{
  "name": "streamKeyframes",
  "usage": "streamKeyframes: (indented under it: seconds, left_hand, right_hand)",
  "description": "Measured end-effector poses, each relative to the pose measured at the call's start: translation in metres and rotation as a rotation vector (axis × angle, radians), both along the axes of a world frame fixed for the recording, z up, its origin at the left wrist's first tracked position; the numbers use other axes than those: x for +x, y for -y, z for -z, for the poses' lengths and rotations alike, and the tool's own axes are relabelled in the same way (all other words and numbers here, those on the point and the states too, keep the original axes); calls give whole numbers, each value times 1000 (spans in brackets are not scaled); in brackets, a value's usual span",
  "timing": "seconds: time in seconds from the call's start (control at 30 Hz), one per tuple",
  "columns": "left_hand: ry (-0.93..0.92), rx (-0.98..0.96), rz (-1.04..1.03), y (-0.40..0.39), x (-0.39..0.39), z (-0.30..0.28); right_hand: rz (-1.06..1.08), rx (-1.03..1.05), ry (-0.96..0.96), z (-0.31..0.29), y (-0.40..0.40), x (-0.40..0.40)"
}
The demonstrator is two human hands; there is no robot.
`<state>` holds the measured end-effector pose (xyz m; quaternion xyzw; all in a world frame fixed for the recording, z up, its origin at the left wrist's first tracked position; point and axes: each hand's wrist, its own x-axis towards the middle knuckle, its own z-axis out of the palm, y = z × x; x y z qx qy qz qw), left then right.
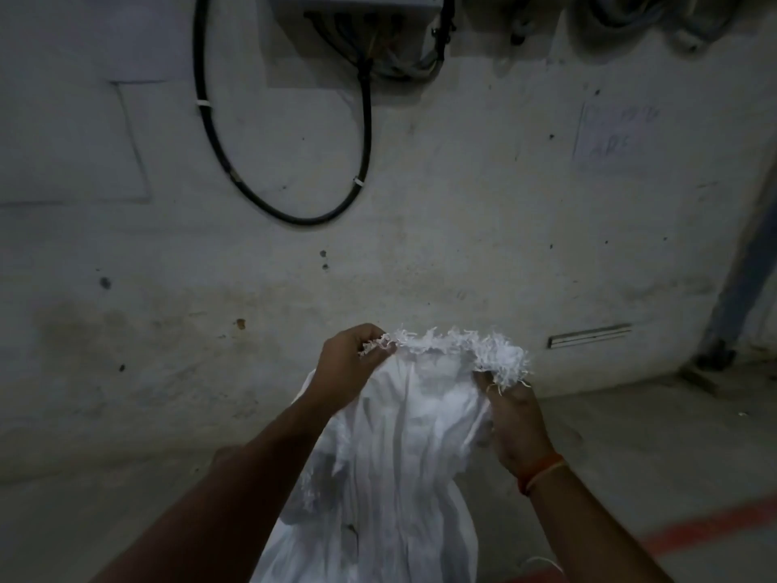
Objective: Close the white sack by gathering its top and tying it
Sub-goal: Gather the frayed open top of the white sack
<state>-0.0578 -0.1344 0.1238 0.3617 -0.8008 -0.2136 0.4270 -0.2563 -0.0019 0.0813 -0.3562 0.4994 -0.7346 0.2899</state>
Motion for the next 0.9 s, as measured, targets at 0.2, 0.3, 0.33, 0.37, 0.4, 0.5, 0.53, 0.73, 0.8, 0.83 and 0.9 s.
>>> streamKeyframes:
  seconds: [0.2, 0.3, 0.33, 0.37, 0.4, 0.5, 0.53, 0.73, 0.8, 0.83, 0.9]
  left_hand:
    - [-32, -23, -89, -9, -9, -2]
    - [-29, -16, -26, -15, -11, 0]
    - [-36, -8, 6, -18, -11, 0]
    - [-50, 3, 40, -20, -10, 0]
    - [-71, 14, 67, -22, -9, 0]
    - [-105, 20, 114, -23, -2, 4]
    - [-98, 19, 128, -22, 1, 7]
    - [-117, 87, 234, -25, 21, 20]
    - [-113, 149, 220, -26, 32, 29]
    - [-68, 135, 172, -28, 37, 37]
    - [64, -9, 53, -32, 46, 62]
  right_hand:
    - [-354, -27, 68, -6, 22, 37]
    - [-443, -41, 9, -7, 34, 54]
    - [-444, -42, -3, -7, 37, 58]
    - [-448, -42, -8, -7, 40, 60]
    - [-448, -34, -1, -5, 43, 61]
    - [-444, 3, -13, 4, 51, 59]
    - [-416, 9, -28, 8, 54, 58]
    - [-256, 59, 0, 30, 53, 53]
    - [-194, 46, 19, 36, 52, 45]
    - [-169, 38, 27, 37, 51, 42]
    - [-145, 18, 61, 37, 49, 38]
